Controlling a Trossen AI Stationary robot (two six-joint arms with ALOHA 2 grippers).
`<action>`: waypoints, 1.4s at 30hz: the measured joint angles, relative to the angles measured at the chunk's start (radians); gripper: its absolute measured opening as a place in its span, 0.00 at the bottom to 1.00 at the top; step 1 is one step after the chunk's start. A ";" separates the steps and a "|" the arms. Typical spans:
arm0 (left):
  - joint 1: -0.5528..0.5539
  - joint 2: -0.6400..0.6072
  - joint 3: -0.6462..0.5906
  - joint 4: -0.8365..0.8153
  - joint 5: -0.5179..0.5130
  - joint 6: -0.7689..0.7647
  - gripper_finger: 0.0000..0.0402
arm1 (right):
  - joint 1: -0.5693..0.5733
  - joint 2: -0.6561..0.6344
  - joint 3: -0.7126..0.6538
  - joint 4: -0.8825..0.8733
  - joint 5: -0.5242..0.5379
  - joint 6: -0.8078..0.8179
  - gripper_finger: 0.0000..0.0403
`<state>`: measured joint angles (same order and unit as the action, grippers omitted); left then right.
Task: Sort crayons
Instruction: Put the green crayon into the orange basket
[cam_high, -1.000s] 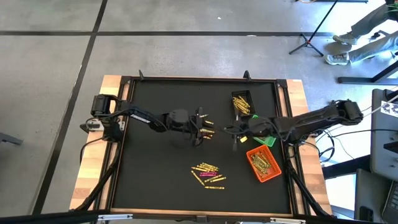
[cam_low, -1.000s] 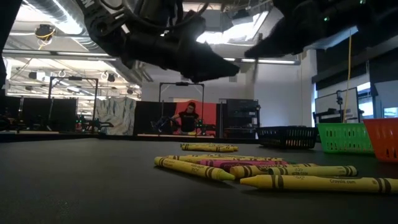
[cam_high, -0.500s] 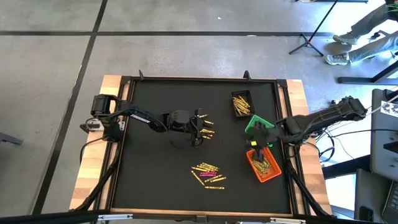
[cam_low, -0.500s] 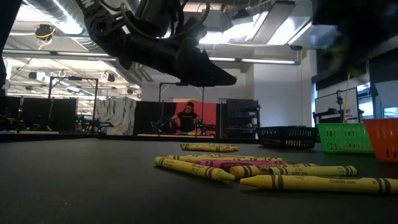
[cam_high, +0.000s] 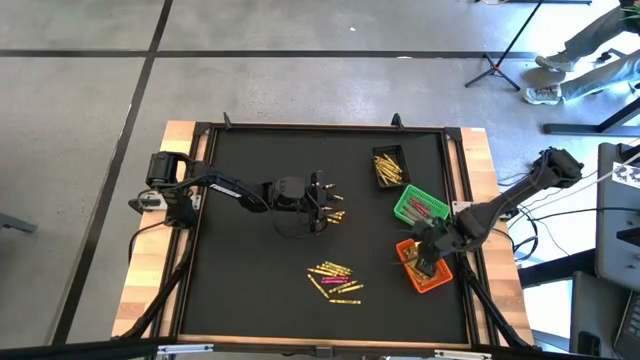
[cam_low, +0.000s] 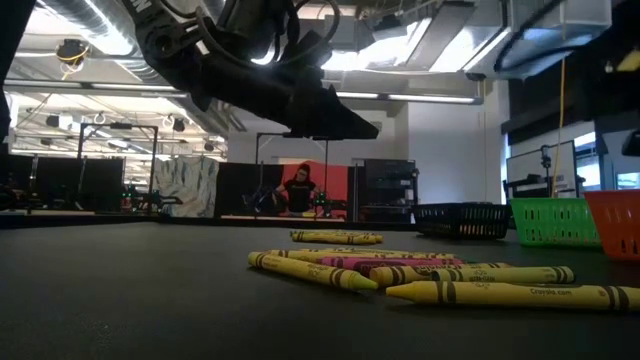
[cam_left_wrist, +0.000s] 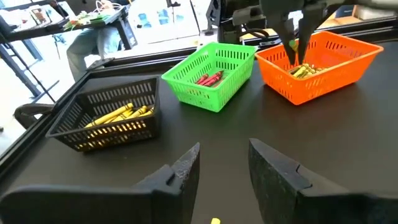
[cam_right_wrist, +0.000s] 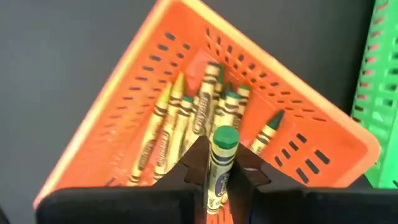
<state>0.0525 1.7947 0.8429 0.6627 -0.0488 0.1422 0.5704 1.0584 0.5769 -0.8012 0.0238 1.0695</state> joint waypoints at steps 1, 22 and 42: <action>0.000 0.000 0.000 0.000 0.000 -0.003 0.30 | 0.000 0.000 -0.008 0.003 -0.003 0.002 0.09; 0.196 0.000 0.092 -0.586 -0.011 -0.246 0.30 | -0.001 0.000 0.076 0.200 0.544 -0.584 0.37; 0.305 0.057 0.098 -0.644 0.120 -0.151 0.30 | -0.001 0.000 0.054 0.233 0.560 -0.622 0.37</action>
<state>0.3573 1.8520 0.9409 0.0186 0.0715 -0.0090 0.5690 1.0580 0.6304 -0.5681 0.5838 0.4477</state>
